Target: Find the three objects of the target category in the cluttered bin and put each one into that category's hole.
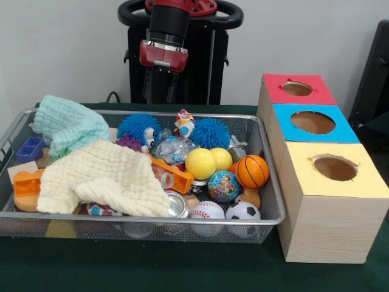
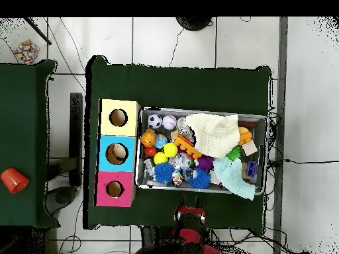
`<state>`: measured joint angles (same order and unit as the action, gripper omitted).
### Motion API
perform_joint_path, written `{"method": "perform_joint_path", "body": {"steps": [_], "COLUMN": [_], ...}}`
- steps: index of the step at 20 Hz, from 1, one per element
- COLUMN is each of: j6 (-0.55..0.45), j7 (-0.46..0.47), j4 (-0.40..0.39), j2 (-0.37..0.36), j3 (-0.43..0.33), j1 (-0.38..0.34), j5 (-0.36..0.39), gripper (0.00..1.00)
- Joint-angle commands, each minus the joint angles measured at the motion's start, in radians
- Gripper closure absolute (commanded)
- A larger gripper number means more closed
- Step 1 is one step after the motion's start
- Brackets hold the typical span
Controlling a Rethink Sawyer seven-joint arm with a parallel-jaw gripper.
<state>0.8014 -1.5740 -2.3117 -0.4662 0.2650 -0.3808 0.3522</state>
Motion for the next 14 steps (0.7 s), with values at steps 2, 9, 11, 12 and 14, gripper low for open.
{"method": "perform_joint_path", "body": {"steps": [2, 9, 11, 12, 14], "j6": [-0.053, -0.03, -0.032, -0.033, -0.032], "j7": [-0.211, -0.214, -0.214, -0.215, -0.216], "j4": [0.097, 0.102, 0.101, 0.101, 0.102], "j2": [0.012, 0.035, 0.034, 0.033, 0.036], "j3": [-0.089, -0.088, -0.088, -0.088, -0.09], "j1": [-0.003, 0.0, 0.002, 0.002, 0.001], "j5": [-0.037, -0.039, -0.043, -0.045, -0.044], "gripper": [0.0, 0.0, 0.0, 0.0, 0.0]}}
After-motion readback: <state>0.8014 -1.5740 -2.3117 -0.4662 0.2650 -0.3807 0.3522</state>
